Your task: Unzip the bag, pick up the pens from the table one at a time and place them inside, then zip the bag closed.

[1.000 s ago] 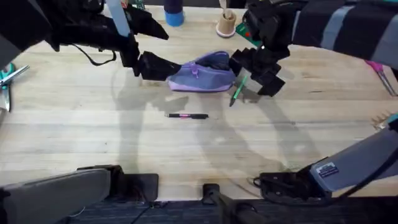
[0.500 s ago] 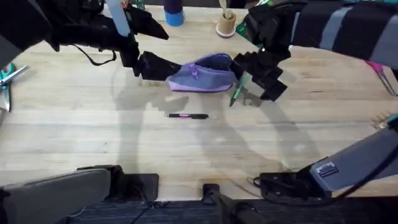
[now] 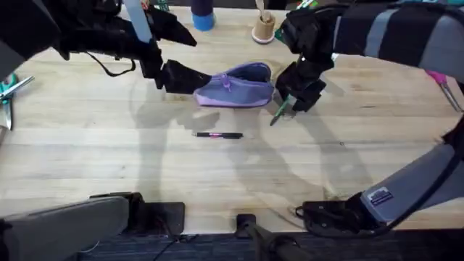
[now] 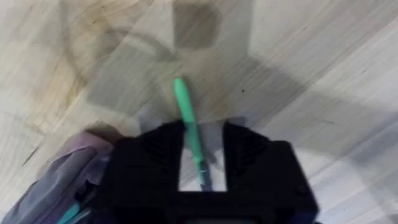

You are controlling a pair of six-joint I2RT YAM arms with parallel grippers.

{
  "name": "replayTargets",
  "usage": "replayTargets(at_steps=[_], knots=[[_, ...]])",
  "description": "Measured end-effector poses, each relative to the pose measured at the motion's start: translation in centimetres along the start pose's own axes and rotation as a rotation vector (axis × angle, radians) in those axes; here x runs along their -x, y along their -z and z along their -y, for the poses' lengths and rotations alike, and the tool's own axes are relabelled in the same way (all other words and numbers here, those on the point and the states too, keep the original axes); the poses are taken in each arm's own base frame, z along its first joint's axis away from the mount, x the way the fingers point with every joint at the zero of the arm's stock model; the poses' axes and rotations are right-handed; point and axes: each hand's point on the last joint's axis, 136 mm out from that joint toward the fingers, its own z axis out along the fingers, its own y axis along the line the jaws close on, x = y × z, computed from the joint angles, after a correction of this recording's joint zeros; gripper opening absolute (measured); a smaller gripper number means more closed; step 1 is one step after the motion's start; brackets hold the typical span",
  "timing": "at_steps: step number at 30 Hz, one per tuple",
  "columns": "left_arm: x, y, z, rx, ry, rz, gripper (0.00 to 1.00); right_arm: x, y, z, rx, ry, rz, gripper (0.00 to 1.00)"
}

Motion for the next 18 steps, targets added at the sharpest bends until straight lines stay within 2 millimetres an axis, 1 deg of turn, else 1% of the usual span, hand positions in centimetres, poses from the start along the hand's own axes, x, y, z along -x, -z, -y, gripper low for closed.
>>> replayTargets(at_steps=[2, 4, 5, 11, 18], knots=[[0.0, 0.0, -0.01, 0.0, 0.0, 0.0, 0.993, 0.1, -0.01, 0.08, -0.004, -0.006, 0.006, 0.242], [0.0, 0.0, 0.0, 0.0, 0.0, 0.0, 0.993, 0.18, -0.01, 0.44, -0.02, -0.016, 0.013, 0.074], [0.01, 0.0, -0.01, 0.0, 0.0, 0.0, 0.993, 0.24, -0.01, 0.52, -0.024, -0.02, 0.017, 0.046], [0.01, 0.0, 0.0, 0.0, 0.0, 0.0, 0.993, 0.33, 0.0, 0.55, -0.026, -0.02, 0.022, 0.033], [0.0, 0.0, -0.01, 0.0, 0.0, 0.0, 0.993, 0.62, 0.44, 0.39, -0.024, 0.06, 0.03, 0.029]])
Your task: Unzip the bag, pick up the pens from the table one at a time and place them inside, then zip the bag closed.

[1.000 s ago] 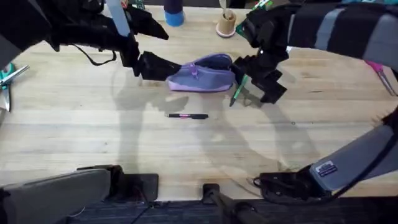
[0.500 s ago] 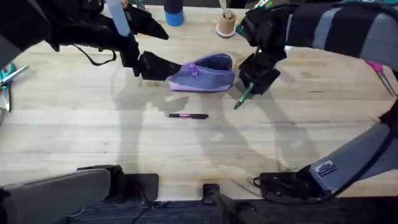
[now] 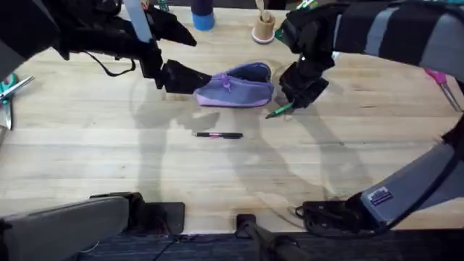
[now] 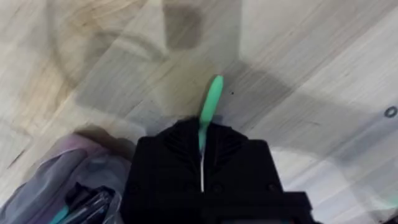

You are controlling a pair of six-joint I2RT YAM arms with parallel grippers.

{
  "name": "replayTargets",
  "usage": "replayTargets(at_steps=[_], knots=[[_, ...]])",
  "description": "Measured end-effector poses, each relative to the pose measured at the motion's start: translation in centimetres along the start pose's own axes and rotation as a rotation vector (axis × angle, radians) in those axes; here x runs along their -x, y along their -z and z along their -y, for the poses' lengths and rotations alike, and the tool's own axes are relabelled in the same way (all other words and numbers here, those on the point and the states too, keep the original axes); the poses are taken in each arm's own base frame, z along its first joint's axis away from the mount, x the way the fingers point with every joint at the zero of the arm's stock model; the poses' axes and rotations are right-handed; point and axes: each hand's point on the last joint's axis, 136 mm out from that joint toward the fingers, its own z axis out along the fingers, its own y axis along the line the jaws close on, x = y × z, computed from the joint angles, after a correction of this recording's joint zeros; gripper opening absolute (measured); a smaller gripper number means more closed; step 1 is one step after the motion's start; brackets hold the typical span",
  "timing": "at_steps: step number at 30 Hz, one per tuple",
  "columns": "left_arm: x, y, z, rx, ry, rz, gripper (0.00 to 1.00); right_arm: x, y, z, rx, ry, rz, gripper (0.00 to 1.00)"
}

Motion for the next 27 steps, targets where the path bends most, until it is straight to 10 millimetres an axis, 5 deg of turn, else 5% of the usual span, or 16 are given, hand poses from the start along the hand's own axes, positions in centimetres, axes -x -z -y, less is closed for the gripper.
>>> replayTargets(at_steps=[4, 14, 20, 21, 27], knots=[[0.0, 0.0, 0.0, 0.0, 0.0, 0.0, 0.993, 1.3, 2.6, 0.2, 0.014, 0.022, 0.058, 0.03], [0.0, 0.0, 0.0, 0.0, 0.0, 0.0, 0.992, 6.5, 14.5, -1.8, 0.324, 0.127, 0.362, 0.031], [0.0, 0.0, 0.0, 0.0, 0.0, 0.0, 0.993, 6.8, 15.2, -1.9, 0.331, 0.198, 0.4, 0.031], [0.0, 0.0, 0.0, -0.001, 0.001, 0.0, 0.993, 5.4, 14.4, -1.1, 0.344, -0.026, 0.282, 0.031], [0.0, 0.0, 0.0, -0.001, 0.001, 0.0, 0.993, 3.8, 14.4, -2.1, 0.418, -0.297, 0.142, 0.033]])
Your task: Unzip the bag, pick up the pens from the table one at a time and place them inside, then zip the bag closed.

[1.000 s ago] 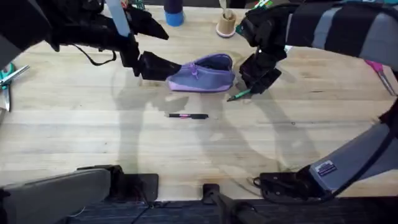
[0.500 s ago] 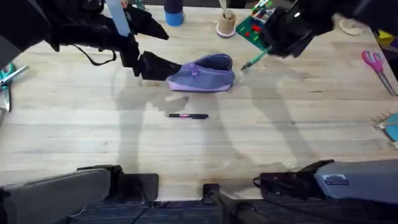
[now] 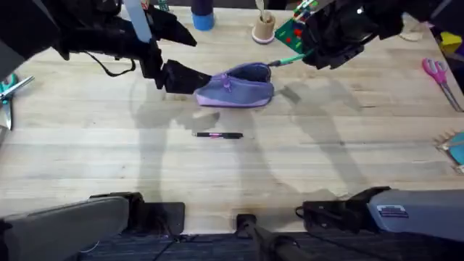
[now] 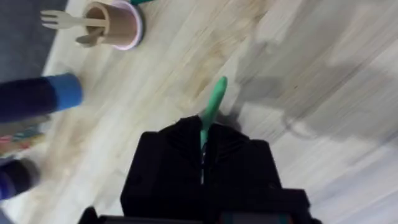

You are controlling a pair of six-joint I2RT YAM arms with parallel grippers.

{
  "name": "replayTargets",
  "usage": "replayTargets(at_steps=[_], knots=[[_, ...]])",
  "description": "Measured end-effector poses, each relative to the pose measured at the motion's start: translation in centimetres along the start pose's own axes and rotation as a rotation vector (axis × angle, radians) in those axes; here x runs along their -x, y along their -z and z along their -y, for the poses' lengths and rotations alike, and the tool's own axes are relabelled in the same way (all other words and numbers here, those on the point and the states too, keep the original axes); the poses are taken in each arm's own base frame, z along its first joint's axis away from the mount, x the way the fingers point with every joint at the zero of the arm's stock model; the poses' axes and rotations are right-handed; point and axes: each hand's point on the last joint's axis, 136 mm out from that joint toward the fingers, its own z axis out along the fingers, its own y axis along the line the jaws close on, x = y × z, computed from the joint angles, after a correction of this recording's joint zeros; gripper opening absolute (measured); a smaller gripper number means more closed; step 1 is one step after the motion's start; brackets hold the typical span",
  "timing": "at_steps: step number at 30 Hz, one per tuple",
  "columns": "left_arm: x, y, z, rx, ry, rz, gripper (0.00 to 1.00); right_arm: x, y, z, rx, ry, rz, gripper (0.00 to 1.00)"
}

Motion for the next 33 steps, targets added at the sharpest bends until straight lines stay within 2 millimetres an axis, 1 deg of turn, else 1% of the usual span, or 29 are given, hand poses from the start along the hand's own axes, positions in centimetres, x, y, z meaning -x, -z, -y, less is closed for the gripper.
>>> replayTargets(at_steps=[5, 9, 14, 20, 29, 33], knots=[[0.0, 0.0, 0.0, 0.0, 0.0, 0.0, 0.993, -1.5, -0.2, -0.3, -0.003, -0.05, -0.023, 0.033], [0.0, 0.0, 0.0, -0.001, 0.001, 0.0, 0.993, -2.8, -1.3, 0.1, -0.049, -0.205, -0.055, 0.033], [0.0, 0.0, 0.0, -0.001, 0.002, -0.001, 0.993, -3.6, -2.2, 0.2, -0.077, -0.296, -0.065, 0.033], [0.0, 0.0, 0.0, -0.001, 0.002, -0.001, 0.993, -3.7, -2.2, 0.2, -0.078, -0.32, -0.064, 0.033], [0.0, 0.0, 0.0, -0.001, 0.002, -0.001, 0.993, -4.2, -2.0, 0.1, -0.076, -0.294, -0.061, 0.033], [0.0, 0.0, 0.0, -0.001, 0.002, -0.001, 0.993, -4.2, -2.4, 0.8, -0.108, -0.284, -0.046, 0.033]])
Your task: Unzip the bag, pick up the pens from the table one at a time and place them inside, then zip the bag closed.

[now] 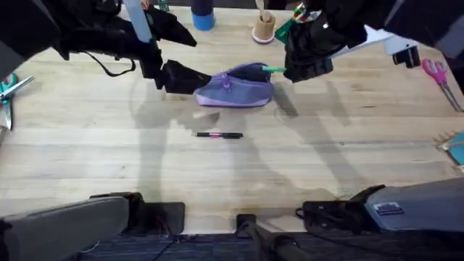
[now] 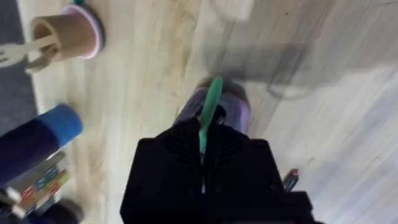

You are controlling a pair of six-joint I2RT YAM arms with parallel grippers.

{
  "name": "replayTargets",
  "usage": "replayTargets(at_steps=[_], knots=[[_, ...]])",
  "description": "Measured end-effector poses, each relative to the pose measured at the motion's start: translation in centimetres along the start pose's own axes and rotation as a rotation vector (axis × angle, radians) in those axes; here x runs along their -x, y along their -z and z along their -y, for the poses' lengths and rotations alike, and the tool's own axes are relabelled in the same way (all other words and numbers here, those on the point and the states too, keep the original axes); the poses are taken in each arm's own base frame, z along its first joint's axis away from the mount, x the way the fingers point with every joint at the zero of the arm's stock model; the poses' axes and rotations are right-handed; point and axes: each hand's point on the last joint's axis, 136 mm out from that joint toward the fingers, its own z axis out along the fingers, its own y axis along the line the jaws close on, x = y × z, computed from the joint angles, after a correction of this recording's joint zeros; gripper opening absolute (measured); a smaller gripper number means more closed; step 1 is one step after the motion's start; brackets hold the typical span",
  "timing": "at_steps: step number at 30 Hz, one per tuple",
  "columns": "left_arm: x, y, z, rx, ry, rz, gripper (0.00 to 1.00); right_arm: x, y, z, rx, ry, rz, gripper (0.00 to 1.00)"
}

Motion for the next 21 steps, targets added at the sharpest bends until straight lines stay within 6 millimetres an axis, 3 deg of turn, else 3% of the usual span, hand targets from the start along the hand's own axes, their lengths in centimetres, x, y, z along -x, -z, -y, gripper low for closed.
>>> replayTargets(at_steps=[12, 21], knots=[[0.0, 0.0, 0.0, 0.0, 0.0, 0.0, 0.993, -0.4, -2.7, 0.7, -0.074, 0.018, 0.018, 0.033], [0.0, 0.0, 0.0, 0.0, 0.0, 0.0, 0.993, -4.1, -3.6, -1.3, 0.014, 0.074, -0.025, 0.033]])
